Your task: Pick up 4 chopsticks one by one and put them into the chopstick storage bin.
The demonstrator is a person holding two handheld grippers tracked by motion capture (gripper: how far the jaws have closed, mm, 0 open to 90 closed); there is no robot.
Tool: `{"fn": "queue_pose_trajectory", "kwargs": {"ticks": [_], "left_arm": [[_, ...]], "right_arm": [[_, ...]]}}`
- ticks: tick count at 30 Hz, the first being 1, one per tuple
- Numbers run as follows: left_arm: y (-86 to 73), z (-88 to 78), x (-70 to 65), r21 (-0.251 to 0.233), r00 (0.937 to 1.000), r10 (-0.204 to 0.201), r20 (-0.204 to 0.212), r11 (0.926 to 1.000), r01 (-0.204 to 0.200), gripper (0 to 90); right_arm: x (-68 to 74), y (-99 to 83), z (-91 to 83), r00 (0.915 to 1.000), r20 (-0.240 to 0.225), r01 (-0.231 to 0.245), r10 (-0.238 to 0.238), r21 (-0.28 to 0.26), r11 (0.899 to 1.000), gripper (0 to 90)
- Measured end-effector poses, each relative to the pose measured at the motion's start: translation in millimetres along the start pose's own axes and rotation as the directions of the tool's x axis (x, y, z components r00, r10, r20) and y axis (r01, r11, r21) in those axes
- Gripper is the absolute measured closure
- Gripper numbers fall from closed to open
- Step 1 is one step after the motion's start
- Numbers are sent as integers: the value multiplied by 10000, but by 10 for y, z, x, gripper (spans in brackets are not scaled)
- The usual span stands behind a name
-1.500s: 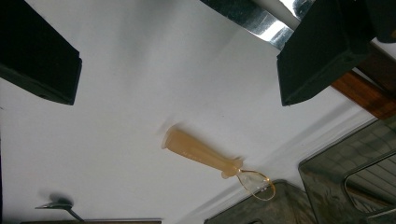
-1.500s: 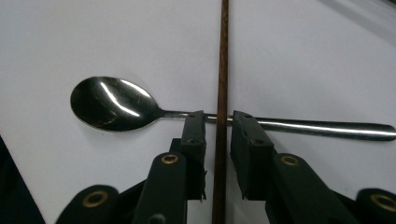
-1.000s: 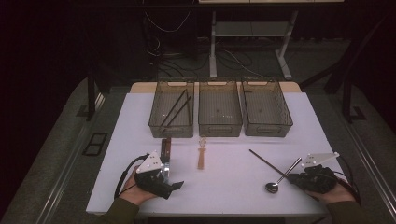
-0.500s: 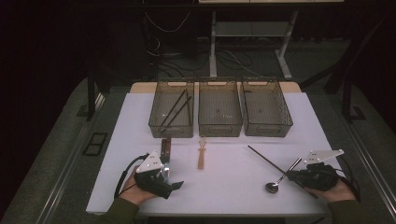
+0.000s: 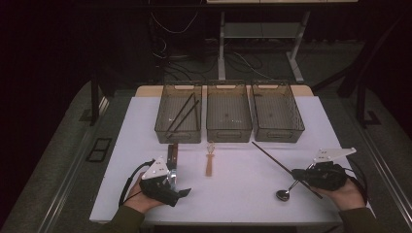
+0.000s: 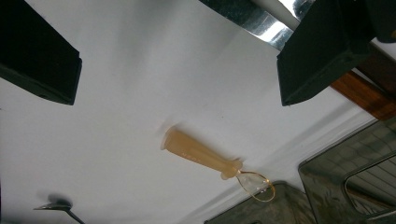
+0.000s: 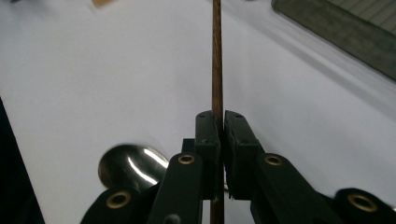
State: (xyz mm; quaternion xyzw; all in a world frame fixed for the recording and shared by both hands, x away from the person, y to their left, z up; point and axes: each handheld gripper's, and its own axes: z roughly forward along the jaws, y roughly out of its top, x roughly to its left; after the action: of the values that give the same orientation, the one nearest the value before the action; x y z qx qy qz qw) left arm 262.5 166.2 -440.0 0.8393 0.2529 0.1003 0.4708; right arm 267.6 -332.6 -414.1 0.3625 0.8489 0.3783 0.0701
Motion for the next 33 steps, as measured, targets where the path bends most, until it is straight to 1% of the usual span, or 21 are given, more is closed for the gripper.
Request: {"fn": "queue_pose_trajectory", "kwargs": {"ticks": [5, 6, 8, 14, 18, 24, 27, 30, 33], "left_arm": [[-3, 0, 3, 47, 10000, -13, -2, 10000, 13, 0], [-4, 0, 2, 38, 10000, -19, -3, 10000, 19, 0], [-3, -2, 3, 36, 10000, -19, 8, 10000, 19, 0], [-2, 2, -1, 28, 10000, -30, 8, 10000, 30, 0], [-3, 3, -3, 27, 10000, -44, 2, 10000, 44, 0], [-1, 2, -6, 66, 10000, -16, 4, 10000, 16, 0], [-1, 4, -6, 64, 10000, -10, 9, 10000, 10, 0], [-3, 4, -5, 71, 10000, -7, 14, 10000, 6, 0], [-4, 2, -4, 72, 10000, -11, 18, 10000, 11, 0]], "right_arm": [[18, 143, 79, 9999, -61, 95, -96, -191, 9998, 849], [20, 167, 91, 9998, -84, 171, -173, -217, 9996, 849], [29, 215, 114, 9997, -194, 109, -115, -279, 9995, 849], [49, 363, 187, 9992, -337, 177, -194, -476, 9987, 849], [57, 434, 225, 9989, -397, 240, -264, -591, 9980, 849], [90, 526, 272, 9984, -515, 189, -227, -736, 9971, 849], [116, 588, 307, 9979, -588, 226, -274, -824, 9963, 848], [141, 650, 349, 9972, -616, 363, -421, -928, 9950, 849], [159, 718, 376, 9969, -671, 342, -413, -1032, 9941, 849]]}}
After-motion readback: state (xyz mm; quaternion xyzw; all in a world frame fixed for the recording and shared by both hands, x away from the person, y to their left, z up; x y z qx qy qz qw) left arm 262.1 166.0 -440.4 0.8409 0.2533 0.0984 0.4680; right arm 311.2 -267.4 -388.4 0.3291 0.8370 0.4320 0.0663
